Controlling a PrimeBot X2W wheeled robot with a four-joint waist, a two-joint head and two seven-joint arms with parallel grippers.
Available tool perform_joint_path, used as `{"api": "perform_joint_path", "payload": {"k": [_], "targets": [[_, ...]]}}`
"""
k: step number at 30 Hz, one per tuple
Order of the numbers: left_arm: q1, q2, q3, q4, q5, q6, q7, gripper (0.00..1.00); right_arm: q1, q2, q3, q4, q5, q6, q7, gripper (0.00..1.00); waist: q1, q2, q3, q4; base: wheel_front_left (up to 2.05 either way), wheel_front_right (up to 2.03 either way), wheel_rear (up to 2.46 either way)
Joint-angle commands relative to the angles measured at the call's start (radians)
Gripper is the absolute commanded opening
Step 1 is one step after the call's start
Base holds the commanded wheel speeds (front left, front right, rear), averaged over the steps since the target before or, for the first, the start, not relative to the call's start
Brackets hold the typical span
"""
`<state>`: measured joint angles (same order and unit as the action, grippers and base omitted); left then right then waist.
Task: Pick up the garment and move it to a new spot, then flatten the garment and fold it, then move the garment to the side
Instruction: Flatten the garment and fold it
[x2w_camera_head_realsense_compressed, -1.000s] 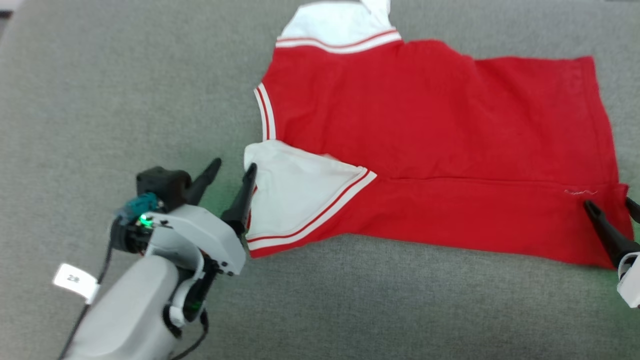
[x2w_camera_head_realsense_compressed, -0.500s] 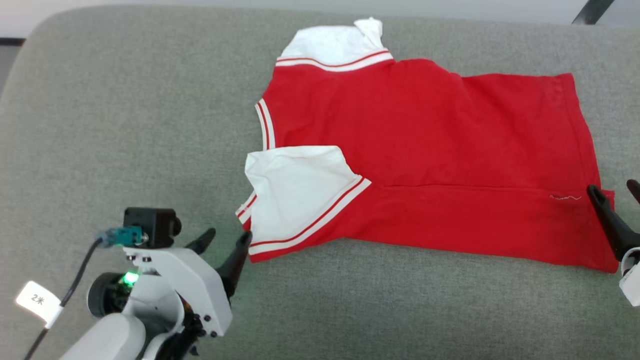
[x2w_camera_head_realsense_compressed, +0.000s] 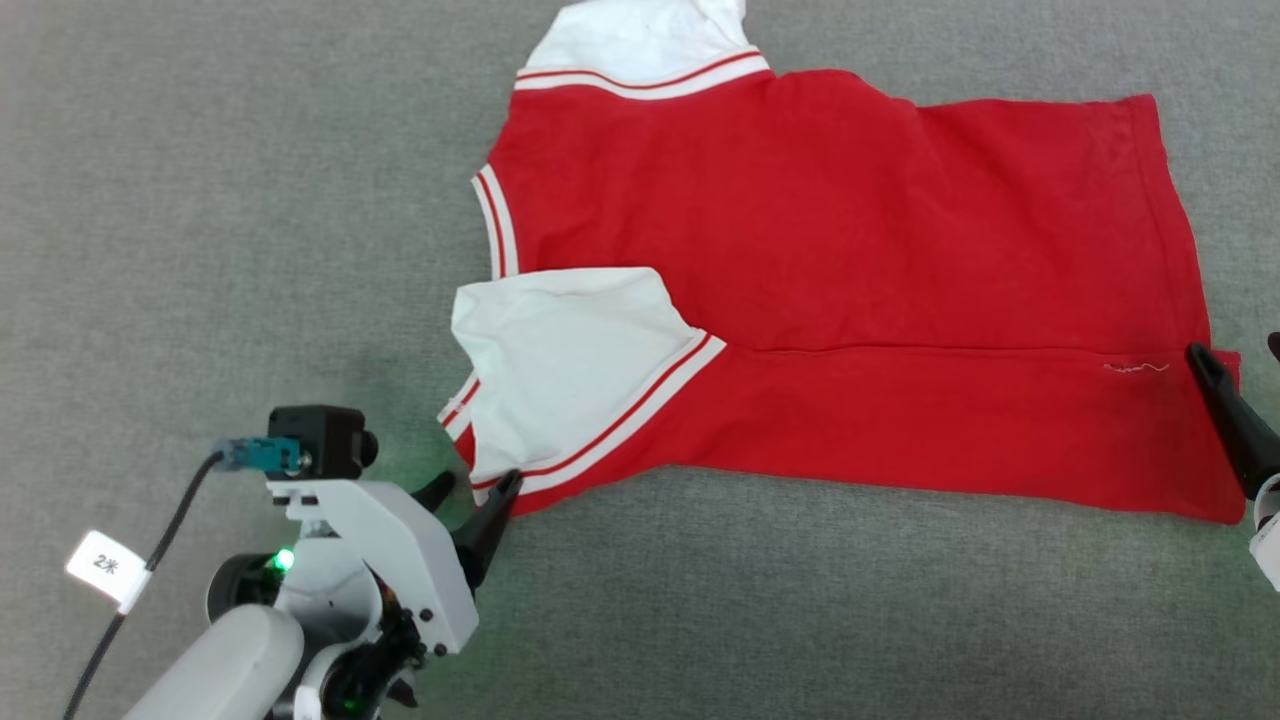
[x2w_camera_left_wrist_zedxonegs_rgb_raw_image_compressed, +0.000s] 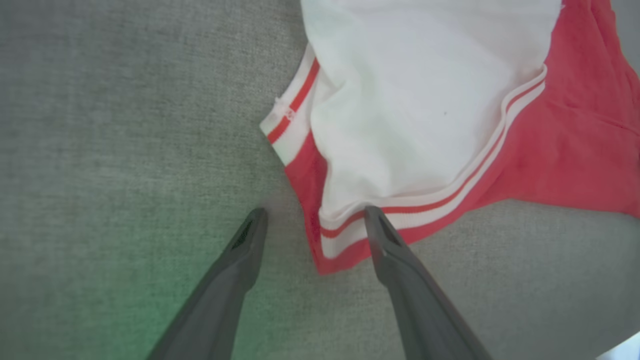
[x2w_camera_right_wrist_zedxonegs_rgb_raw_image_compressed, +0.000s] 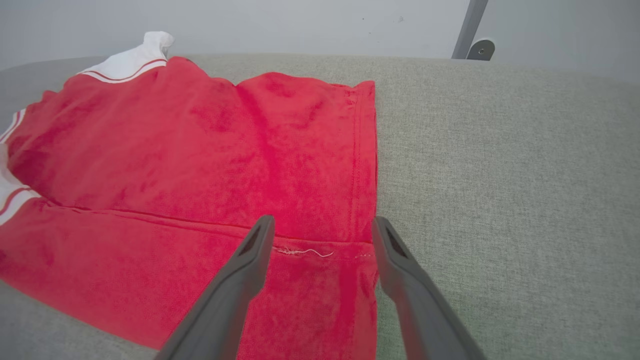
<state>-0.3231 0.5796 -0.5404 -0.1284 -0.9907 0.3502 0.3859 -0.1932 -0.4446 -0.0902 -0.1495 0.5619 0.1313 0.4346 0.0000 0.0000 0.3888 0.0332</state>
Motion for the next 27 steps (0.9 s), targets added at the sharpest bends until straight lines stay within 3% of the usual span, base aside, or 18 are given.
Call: {"api": "perform_joint_path", "payload": {"k": [1, 4, 5, 7, 8, 14, 20, 27], "targets": [[-0.006, -0.006, -0.003, 0.011, -0.002, -0.007, -0.002, 1.00, -0.009, 0.001, 0.000, -0.002, 0.002, -0.001, -0.001, 1.00, 0.0000, 0.0000, 0.008, -0.008, 0.00, 0.00, 0.00], [-0.013, -0.026, -0.003, 0.054, -0.021, -0.034, -0.010, 1.00, -0.009, 0.002, -0.011, -0.001, 0.001, -0.001, -0.005, 1.00, 0.0000, 0.0000, 0.012, -0.015, 0.00, 0.00, 0.00], [-0.015, -0.033, -0.003, 0.065, -0.026, -0.042, -0.014, 0.90, -0.007, 0.002, -0.015, 0.000, 0.002, -0.001, -0.005, 1.00, 0.0000, 0.0000, 0.011, -0.017, 0.00, 0.00, 0.00], [-0.020, -0.042, -0.003, 0.083, -0.038, -0.063, -0.016, 0.24, -0.002, -0.001, -0.019, 0.001, 0.002, -0.001, -0.004, 1.00, 0.0000, 0.0000, 0.010, -0.021, 0.00, 0.00, 0.00], [-0.022, -0.044, -0.005, 0.091, -0.041, -0.073, -0.017, 0.01, 0.001, -0.001, -0.021, 0.001, 0.002, -0.001, -0.002, 1.00, 0.0000, 0.0000, 0.008, -0.022, 0.00, 0.00, 0.00], [-0.021, -0.052, -0.003, 0.122, -0.042, -0.099, -0.043, 0.00, 0.018, -0.033, -0.007, -0.011, 0.003, -0.001, 0.047, 1.00, 0.0000, 0.0000, -0.005, -0.030, 0.00, 0.00, 0.00], [-0.014, -0.058, -0.019, 0.118, -0.030, -0.107, -0.049, 0.00, 0.040, -0.136, 0.052, -0.016, -0.005, -0.001, 0.227, 1.00, 0.0000, 0.0000, 0.001, -0.023, 0.00, 0.00, 0.00], [-0.043, -0.068, -0.022, 0.112, -0.021, -0.111, -0.054, 0.00, -0.009, -0.175, 0.106, 0.019, 0.051, -0.001, 0.396, 1.00, 0.0000, 0.0000, 0.030, -0.006, 0.00, 0.00, 0.00]]}}
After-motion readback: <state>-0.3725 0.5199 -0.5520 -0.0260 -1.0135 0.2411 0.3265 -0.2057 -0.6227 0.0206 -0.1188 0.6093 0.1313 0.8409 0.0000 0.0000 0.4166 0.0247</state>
